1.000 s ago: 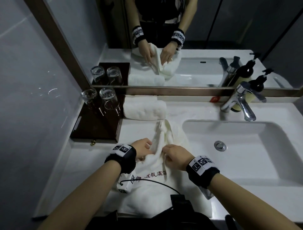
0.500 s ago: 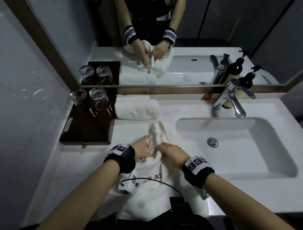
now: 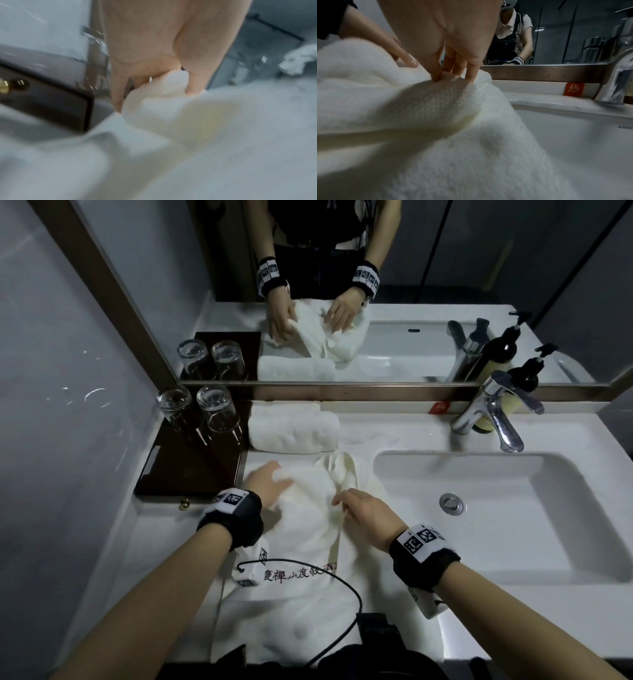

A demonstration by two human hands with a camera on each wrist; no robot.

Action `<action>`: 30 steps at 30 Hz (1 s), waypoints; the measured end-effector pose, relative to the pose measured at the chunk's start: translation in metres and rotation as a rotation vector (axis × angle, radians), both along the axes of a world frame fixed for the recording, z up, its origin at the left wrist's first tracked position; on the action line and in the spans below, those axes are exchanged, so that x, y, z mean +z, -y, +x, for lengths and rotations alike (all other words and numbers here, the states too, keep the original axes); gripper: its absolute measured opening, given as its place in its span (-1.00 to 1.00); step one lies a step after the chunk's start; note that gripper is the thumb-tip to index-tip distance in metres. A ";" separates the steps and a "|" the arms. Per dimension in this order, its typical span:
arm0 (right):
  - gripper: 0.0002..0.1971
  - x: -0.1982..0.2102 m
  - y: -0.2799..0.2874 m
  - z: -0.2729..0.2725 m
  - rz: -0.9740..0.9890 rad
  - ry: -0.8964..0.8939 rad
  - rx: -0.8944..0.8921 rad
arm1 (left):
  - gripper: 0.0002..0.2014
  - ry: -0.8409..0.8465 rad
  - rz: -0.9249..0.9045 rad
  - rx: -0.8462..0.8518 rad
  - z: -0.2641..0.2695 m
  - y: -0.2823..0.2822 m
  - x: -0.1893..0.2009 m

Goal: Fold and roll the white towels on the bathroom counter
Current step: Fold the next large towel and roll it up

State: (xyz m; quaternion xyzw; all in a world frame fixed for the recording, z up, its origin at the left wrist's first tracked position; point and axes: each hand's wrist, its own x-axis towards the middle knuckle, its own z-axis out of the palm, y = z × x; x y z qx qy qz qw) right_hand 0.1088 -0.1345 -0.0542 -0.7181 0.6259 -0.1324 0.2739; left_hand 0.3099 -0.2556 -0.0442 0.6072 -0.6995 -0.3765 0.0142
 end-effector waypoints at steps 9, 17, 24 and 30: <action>-0.72 0.040 0.037 0.014 -0.251 0.176 -0.034 | -0.61 -0.164 -0.063 -0.078 0.027 0.035 0.045; -0.71 0.062 0.084 0.064 -0.397 0.307 0.053 | -0.91 0.500 -0.207 -0.276 0.051 0.038 0.060; -0.74 0.067 0.109 0.096 -0.396 0.458 0.071 | -0.66 -0.350 -0.126 0.109 0.064 0.031 0.064; -0.76 0.070 0.122 0.105 -0.315 0.602 0.015 | -0.40 -0.684 0.085 0.355 0.072 0.023 0.062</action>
